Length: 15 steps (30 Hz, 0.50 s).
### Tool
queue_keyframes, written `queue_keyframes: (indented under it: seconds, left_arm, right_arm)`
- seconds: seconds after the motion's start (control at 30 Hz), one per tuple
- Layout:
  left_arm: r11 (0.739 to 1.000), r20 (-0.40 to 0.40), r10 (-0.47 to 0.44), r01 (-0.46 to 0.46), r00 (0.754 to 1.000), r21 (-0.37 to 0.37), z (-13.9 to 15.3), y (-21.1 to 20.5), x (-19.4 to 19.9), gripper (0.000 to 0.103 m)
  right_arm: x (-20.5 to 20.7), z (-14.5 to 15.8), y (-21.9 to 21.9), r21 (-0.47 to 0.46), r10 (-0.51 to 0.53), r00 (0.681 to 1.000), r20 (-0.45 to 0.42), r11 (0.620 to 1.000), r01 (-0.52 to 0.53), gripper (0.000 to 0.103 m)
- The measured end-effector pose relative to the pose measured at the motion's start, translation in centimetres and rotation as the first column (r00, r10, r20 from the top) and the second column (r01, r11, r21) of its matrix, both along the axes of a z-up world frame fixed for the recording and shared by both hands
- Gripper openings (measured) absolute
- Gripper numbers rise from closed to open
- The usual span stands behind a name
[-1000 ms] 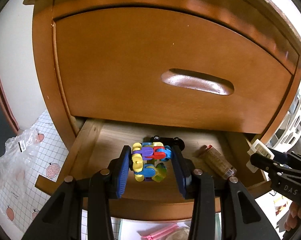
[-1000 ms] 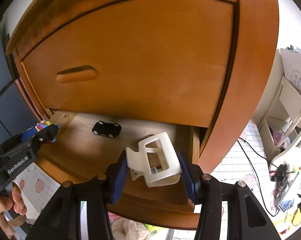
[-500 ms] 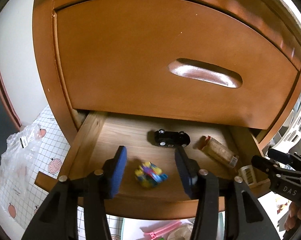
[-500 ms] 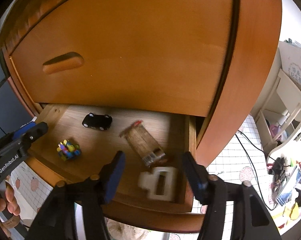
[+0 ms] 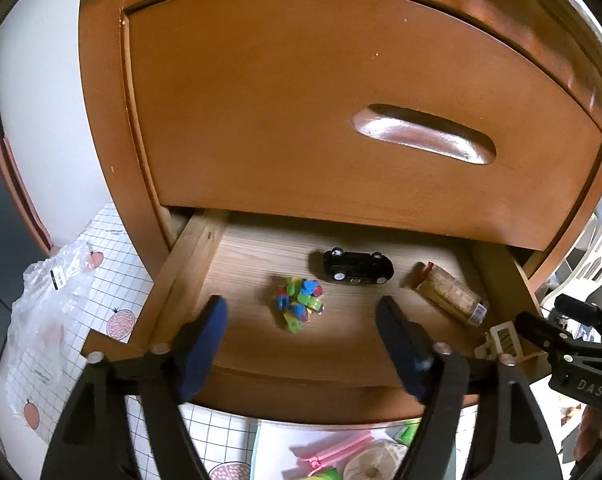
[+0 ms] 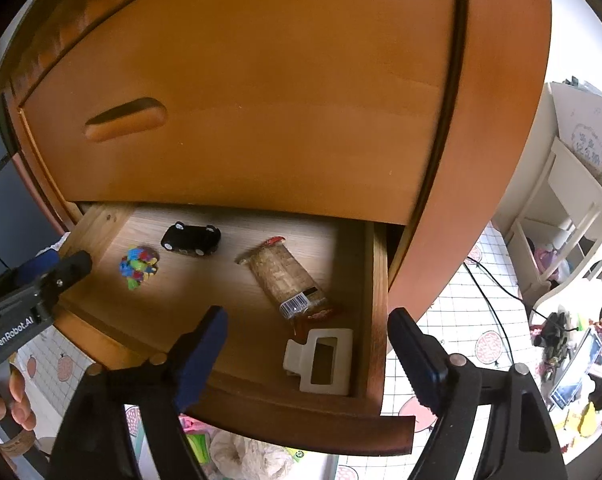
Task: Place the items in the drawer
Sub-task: 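Open both grippers to drop block toy and hair clip in the drawer, then withdraw both grippers from the drawer back over the tray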
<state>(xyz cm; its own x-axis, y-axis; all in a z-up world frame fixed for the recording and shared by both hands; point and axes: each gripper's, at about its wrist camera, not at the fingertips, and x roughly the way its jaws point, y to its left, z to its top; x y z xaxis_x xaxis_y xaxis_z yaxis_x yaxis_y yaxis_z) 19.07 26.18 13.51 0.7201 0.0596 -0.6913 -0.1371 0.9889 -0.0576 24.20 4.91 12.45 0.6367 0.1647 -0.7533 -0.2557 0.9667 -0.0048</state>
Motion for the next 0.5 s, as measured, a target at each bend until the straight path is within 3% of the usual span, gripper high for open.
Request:
queue_keyframes:
  seconds: [0.03,0.13,0.2,0.27,0.5]
  left_arm:
    - [1.000,0.003,-0.001,0.001,1.000,-0.001,0.0,0.0,-0.1,0.085]
    - [1.000,0.014,0.000,0.000,1.000,0.004,0.0,-0.1,-0.4,0.085]
    - [1.000,0.022,0.006,-0.007,1.000,0.016,0.0,-0.1,-0.7,0.087]
    - [1.000,0.033,0.016,-0.017,0.999,0.022,0.1,0.0,-1.0,0.099]
    - [1.000,0.080,0.025,-0.026,0.997,0.008,0.6,0.2,-2.3,0.103]
  right_arm:
    - [0.0,0.0,0.0,-0.001,0.001,1.000,0.000,1.000,-0.001,0.086]
    - [-0.4,0.1,-0.1,0.001,0.001,1.000,0.009,1.000,-0.001,0.101]
    - [-0.5,0.2,-0.1,0.005,0.004,1.000,0.011,1.000,-0.004,0.102]
    - [-0.6,0.2,-0.1,0.007,0.002,1.000,0.014,1.000,-0.002,0.102]
    - [-1.3,0.7,-0.2,0.009,-0.004,0.999,0.035,1.000,0.003,0.103]
